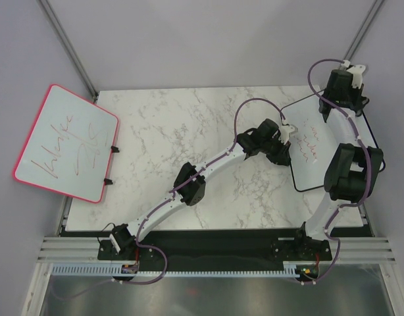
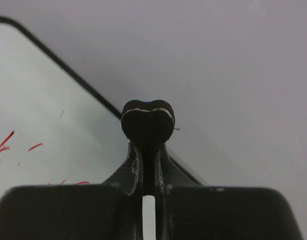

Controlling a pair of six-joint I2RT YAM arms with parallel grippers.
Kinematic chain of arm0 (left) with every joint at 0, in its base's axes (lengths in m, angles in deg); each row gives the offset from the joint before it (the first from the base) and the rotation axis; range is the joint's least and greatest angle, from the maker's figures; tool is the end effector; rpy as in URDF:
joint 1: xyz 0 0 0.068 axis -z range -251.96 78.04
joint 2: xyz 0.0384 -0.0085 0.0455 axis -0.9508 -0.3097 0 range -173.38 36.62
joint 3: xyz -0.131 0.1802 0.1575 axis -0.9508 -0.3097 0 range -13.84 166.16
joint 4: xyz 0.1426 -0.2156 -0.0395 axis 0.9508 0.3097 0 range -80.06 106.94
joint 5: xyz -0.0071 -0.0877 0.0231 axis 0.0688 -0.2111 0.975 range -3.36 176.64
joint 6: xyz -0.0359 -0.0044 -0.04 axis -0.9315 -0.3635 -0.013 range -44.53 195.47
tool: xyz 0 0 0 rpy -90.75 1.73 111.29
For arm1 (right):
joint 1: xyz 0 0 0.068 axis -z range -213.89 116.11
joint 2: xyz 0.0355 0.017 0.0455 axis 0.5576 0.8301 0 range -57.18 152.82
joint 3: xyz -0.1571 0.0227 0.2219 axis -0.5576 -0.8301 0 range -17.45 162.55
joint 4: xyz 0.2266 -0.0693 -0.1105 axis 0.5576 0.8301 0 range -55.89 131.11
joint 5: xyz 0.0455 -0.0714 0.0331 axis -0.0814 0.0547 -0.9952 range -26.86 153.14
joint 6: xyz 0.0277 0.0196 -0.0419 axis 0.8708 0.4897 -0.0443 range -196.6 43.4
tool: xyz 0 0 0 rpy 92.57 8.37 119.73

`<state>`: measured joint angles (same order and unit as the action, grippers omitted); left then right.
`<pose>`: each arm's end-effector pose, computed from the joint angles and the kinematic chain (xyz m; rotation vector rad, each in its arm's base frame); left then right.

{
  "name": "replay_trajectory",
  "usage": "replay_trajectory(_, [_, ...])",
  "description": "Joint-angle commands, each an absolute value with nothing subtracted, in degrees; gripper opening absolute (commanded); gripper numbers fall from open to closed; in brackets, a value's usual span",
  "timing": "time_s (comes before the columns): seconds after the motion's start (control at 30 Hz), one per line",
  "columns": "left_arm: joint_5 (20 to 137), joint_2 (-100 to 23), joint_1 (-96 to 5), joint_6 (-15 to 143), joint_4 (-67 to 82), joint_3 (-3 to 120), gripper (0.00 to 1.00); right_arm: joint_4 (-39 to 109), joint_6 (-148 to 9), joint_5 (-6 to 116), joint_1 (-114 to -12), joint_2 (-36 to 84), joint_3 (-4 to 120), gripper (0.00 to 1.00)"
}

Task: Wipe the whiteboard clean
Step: Erase the whiteboard at the whiteboard stand.

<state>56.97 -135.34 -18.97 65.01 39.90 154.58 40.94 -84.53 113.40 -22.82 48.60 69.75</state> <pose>0.3575 -0.5034 0.1373 1.1364 2.0193 -1.1649 0.4172 -0.1095 0.3049 0.6218 1.9040 -1.0889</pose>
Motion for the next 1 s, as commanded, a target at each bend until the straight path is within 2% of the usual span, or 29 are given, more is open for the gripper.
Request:
replay_trajectory(0.0, [59.13,-137.14,-20.46,60.79,44.05,156.14,0.02,39.55,-88.99,117.01,-22.47,50.13,75.01,0.0])
replay_trajectory(0.47, [59.04,-137.14,-20.46,60.61,43.96,155.96,0.02,35.52,-81.61,114.2,-25.81,47.15,59.9,0.0])
replay_trajectory(0.97, [58.87,-137.32,-20.63,60.44,43.96,156.31,0.02,30.42,-90.67,123.34,-23.17,53.21,69.83,0.0])
